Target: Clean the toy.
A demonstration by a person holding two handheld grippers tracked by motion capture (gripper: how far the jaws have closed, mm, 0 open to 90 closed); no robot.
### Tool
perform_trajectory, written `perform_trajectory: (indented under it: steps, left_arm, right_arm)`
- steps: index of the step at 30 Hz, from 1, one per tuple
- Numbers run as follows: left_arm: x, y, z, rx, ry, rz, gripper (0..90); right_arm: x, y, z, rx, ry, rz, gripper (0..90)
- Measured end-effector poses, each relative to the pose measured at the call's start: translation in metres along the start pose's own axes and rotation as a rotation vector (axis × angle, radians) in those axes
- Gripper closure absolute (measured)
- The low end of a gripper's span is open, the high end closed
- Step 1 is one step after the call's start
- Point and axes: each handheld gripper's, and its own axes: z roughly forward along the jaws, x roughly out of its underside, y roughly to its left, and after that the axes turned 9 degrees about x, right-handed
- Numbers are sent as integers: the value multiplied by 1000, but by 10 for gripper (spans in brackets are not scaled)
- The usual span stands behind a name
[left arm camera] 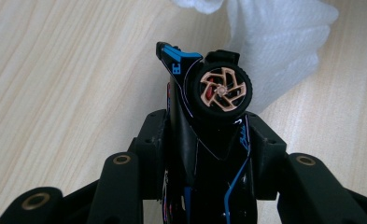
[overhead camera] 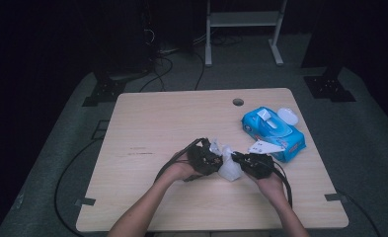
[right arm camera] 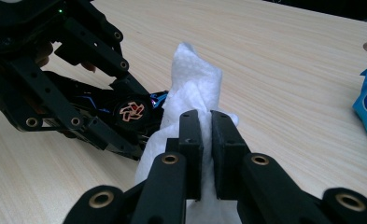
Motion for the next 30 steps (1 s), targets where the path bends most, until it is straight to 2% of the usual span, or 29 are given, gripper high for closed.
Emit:
perform_trajectory:
  steps: [6,9,12,15,17,21,26,30]
  left_arm:
    - [1,-2,-6,-7,-37,21,576]
    - [2,-2,-15,-9,-87,16,576]
    - [3,-6,-25,-19,-142,26,575]
    - [6,-10,-36,-20,-203,30,575]
    - [8,-13,-41,-20,-243,26,576]
    - [14,-20,-50,-4,-327,22,578]
    - [27,-32,-58,29,-407,24,580]
    - [42,-35,-63,29,-418,25,580]
  right_arm:
    - [-1,-2,-2,-6,-9,3,831]
    - [-3,-2,-5,-14,-20,13,831]
    - [-8,-2,-11,-50,-63,31,830]
    - [-17,5,-22,-81,-114,21,828]
    - [-24,12,-30,-120,-156,17,828]
    - [-33,26,-38,-157,-194,-20,830]
    - [-31,30,-35,-163,-183,-17,831]
    - [-27,29,-29,-154,-157,-22,831]
